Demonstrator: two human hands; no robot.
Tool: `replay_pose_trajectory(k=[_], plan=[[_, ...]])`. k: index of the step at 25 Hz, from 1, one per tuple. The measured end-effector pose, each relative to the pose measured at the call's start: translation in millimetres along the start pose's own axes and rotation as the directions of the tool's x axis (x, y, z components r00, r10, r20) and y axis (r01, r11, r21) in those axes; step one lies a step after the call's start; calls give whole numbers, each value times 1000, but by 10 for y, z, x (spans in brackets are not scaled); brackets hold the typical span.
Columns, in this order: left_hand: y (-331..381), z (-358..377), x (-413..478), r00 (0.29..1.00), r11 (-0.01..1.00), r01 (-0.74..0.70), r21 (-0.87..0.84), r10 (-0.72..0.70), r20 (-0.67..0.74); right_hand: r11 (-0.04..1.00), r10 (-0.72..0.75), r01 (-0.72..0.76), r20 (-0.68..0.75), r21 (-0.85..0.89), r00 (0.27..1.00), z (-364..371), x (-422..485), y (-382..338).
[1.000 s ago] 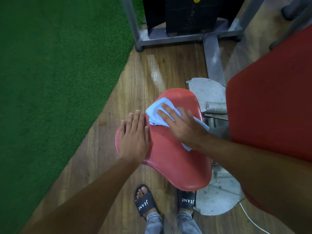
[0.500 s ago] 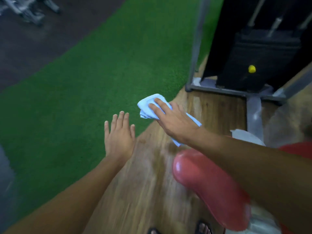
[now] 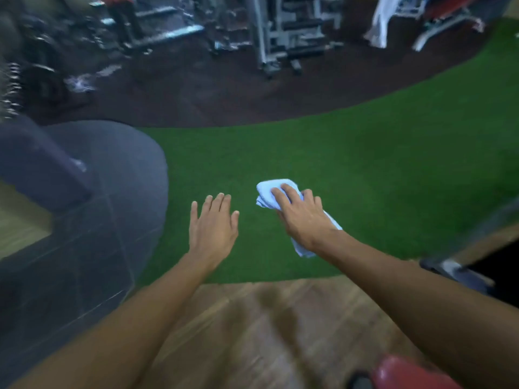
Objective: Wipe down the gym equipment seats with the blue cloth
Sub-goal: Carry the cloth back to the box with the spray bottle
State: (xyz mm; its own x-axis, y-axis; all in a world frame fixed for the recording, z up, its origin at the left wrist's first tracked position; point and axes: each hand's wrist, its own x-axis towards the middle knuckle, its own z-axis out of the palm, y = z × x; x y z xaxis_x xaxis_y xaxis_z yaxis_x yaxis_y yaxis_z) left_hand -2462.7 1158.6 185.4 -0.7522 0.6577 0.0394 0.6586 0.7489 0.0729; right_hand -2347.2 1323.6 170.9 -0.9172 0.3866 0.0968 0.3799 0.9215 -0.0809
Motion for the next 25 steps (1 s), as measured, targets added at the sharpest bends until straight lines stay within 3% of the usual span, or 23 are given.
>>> replay_pose_trajectory(k=[6, 13, 15, 19, 25], plan=[[-1130, -1056, -206, 949, 955, 298, -13, -297, -107, 957, -282, 285, -60, 54, 958, -695, 920, -1417], [-2664, -1945, -1406, 694, 722, 692, -19, -672, -259, 741, -662, 668, -97, 64, 744, -1129, 1161, -3799], [-3031, -2053, -1911, 595, 627, 779, -26, -751, -286, 645, -754, 759, -92, 85, 651, -1188, 999, -4480], [-3790, -2160, -3171, 341, 375, 925, -55, -886, -314, 374, -915, 921, -114, 110, 386, -1335, 335, -5960], [-4426, -2351, -5081, 28, 67, 992, -104, -941, -338, 34, -983, 978, -170, 205, 70, -1493, -1203, -7840]])
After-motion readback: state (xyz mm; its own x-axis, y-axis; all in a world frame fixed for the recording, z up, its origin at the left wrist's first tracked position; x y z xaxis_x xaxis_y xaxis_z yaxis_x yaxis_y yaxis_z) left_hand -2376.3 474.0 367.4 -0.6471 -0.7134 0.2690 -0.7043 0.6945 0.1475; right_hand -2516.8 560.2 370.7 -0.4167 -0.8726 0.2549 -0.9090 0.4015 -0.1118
